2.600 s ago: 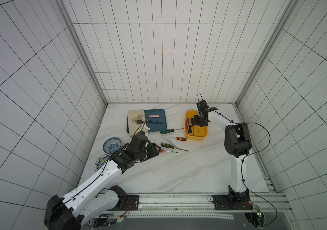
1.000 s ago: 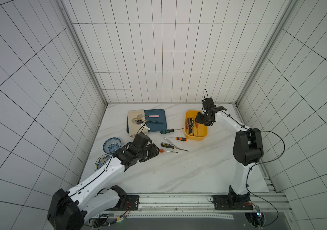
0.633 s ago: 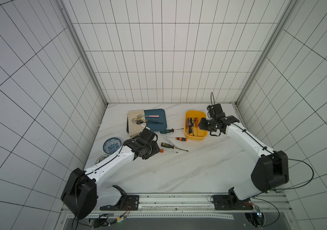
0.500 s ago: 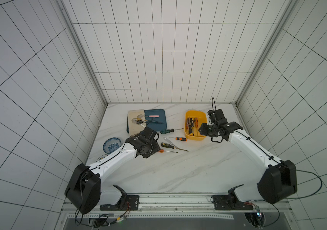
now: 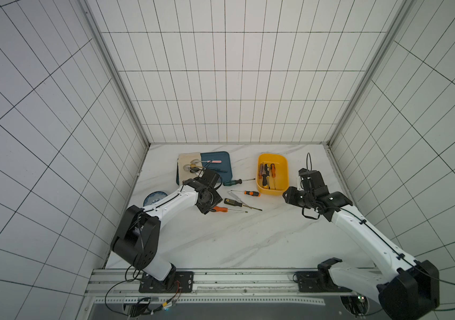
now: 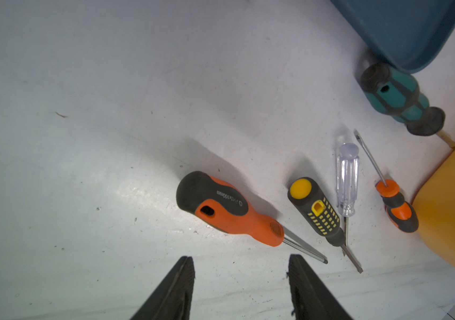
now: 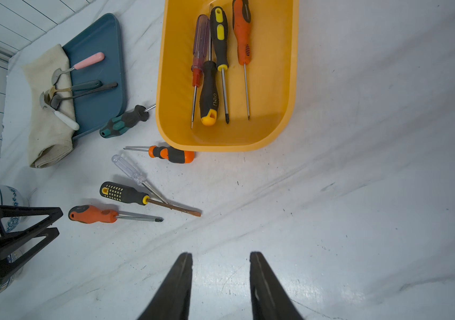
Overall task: Put the screwdriver on the desktop into the storage box
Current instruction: Pick up the screwdriver from the center of the board.
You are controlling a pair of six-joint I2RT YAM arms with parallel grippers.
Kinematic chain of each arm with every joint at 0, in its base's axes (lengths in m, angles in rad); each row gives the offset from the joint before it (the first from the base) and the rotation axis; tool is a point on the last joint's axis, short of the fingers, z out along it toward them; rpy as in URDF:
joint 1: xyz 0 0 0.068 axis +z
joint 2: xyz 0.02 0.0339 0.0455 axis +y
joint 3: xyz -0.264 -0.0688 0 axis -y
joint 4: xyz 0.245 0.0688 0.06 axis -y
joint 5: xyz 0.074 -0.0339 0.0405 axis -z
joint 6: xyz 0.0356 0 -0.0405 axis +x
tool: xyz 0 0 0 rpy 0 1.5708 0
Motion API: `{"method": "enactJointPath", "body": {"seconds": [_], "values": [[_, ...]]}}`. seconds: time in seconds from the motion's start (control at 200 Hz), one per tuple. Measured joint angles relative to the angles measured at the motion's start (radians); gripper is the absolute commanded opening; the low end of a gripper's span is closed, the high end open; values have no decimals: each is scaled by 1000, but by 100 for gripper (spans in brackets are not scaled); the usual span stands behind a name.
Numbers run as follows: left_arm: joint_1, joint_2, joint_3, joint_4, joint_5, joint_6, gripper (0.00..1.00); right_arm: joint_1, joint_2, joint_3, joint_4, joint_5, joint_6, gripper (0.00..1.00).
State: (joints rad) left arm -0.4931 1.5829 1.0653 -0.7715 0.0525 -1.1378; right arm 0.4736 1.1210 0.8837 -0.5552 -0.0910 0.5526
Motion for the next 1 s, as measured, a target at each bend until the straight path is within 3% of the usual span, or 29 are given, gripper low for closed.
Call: {"method": "enactJointPath", "body": {"seconds": [0.78, 0.999], "values": [[34, 170, 32, -19, 68, -117, 58, 0, -22, -71, 20, 5, 28, 38], [36, 187, 32, -13, 80, -128, 53, 0, -23, -84, 29, 6, 32, 38]]}}
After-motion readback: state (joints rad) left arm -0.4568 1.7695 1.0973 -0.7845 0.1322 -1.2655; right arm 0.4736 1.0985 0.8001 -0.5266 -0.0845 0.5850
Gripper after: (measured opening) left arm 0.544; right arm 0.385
